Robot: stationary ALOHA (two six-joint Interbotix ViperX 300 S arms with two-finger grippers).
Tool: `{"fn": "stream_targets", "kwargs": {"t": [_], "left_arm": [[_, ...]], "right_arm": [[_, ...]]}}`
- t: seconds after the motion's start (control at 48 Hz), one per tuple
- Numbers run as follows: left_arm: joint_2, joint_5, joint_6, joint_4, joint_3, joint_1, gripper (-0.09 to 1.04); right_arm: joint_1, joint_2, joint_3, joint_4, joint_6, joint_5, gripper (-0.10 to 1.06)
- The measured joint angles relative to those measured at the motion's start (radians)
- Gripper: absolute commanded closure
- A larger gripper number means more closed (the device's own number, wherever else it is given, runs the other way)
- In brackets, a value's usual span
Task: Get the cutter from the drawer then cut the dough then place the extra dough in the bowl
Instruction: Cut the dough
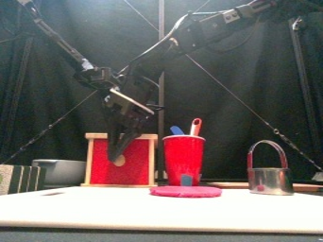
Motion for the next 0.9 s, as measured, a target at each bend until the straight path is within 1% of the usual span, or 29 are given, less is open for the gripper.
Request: {"fn": "stream_targets", "kwargs": {"t": [0.042, 0.083, 0.104, 0.146, 0.208, 0.292, 0.333, 0.375, 0.396, 0.479, 0.521, 0.562, 0.604, 0.729, 0.896], "left_arm": [[-0.011, -0.017, -0.014, 0.0, -0.002, 0.009, 0.57], [-0.023, -0.038, -0.028, -0.002, -0.002, 0.025, 0.57], [-0.029, -0.049, -0.038, -0.005, 0.0, 0.031, 0.57], [-0.043, -0.072, -0.049, -0.009, 0.0, 0.041, 0.57], [-0.074, -0.115, -0.072, -0.015, 0.014, 0.052, 0.57], [-0.112, -0.172, -0.084, -0.021, 0.044, 0.055, 0.57], [-0.133, -0.202, -0.086, -0.026, 0.063, 0.055, 0.57], [-0.155, -0.236, -0.087, -0.035, 0.083, 0.052, 0.57], [-0.164, -0.255, -0.087, -0.041, 0.094, 0.051, 0.57], [-0.207, -0.327, -0.089, -0.075, 0.146, 0.031, 0.56], [-0.222, -0.354, -0.087, -0.091, 0.167, 0.021, 0.56], [-0.235, -0.38, -0.091, -0.107, 0.192, 0.006, 0.56], [-0.245, -0.402, -0.089, -0.123, 0.212, -0.008, 0.56], [-0.281, -0.48, -0.091, -0.173, 0.27, -0.064, 0.56], [-0.336, -0.614, -0.086, -0.219, 0.331, -0.166, 0.56]], "right_arm": [[0.015, -0.028, 0.006, 0.021, 0.003, 0.0, 0.62], [0.026, -0.06, 0.02, 0.04, -0.006, 0.003, 0.62], [0.029, -0.078, 0.032, 0.049, 0.005, 0.008, 0.62], [0.037, -0.109, 0.054, 0.06, -0.006, 0.015, 0.62], [0.051, -0.166, 0.101, 0.078, 0.003, 0.037, 0.62], [0.052, -0.244, 0.169, 0.095, 0.018, 0.067, 0.62], [0.049, -0.288, 0.21, 0.106, 0.011, 0.086, 0.62], [0.046, -0.325, 0.247, 0.11, 0.02, 0.103, 0.62], [0.046, -0.344, 0.265, 0.115, 0.012, 0.109, 0.62], [0.044, -0.411, 0.341, 0.13, 0.023, 0.132, 0.62], [0.046, -0.439, 0.371, 0.137, 0.012, 0.135, 0.61], [0.046, -0.462, 0.403, 0.147, 0.02, 0.137, 0.6], [0.049, -0.482, 0.43, 0.156, 0.014, 0.138, 0.59], [0.051, -0.531, 0.509, 0.189, 0.008, 0.14, 0.44], [0.06, -0.594, 0.6, 0.206, 0.011, 0.14, 0.18]]}}
